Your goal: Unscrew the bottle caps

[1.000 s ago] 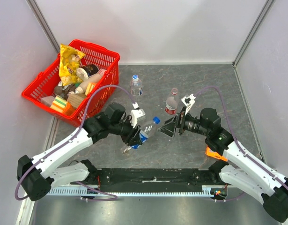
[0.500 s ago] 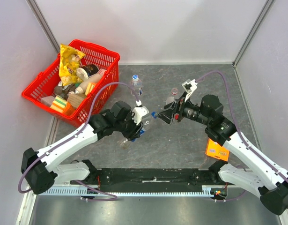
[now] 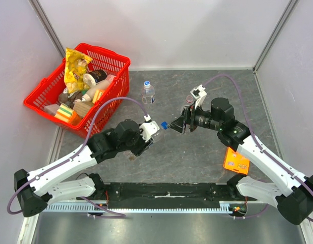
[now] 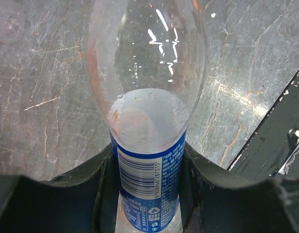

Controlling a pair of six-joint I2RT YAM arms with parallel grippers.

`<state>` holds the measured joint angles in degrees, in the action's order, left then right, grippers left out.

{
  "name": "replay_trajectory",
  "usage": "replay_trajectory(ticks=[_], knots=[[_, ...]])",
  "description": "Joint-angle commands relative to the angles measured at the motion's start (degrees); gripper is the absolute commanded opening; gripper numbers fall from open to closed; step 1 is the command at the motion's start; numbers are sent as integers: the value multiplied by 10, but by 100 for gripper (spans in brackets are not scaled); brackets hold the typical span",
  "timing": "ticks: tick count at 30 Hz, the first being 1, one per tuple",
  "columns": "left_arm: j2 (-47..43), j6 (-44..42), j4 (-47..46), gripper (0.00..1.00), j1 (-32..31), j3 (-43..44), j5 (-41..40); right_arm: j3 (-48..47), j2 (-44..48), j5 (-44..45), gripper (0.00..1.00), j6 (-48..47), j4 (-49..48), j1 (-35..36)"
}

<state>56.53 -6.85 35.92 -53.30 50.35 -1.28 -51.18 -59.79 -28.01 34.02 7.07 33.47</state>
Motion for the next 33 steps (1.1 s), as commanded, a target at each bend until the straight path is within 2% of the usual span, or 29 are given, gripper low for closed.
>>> replay_trajectory(ticks=[1, 3, 16, 20, 31, 33], knots=[[-5, -22, -23, 31, -8, -3, -28, -21, -4, -55, 82, 16, -16, -3], [-1, -22, -23, 31, -10, -3, -31, -14, -8, -70, 77, 29, -29, -3], [-19, -24, -21, 31, -22, -5, -31, 2, -49, -86, 66, 55, -63, -3], [-23, -24, -23, 31, -22, -8, -29, 3, -60, -90, 59, 57, -65, -3], [-24, -28, -23, 31, -26, -9, -14, 16, -78, -102, 55, 74, -107, -3], [-24, -28, -23, 31, -27, -9, -14, 17, -81, -108, 51, 77, -111, -4]])
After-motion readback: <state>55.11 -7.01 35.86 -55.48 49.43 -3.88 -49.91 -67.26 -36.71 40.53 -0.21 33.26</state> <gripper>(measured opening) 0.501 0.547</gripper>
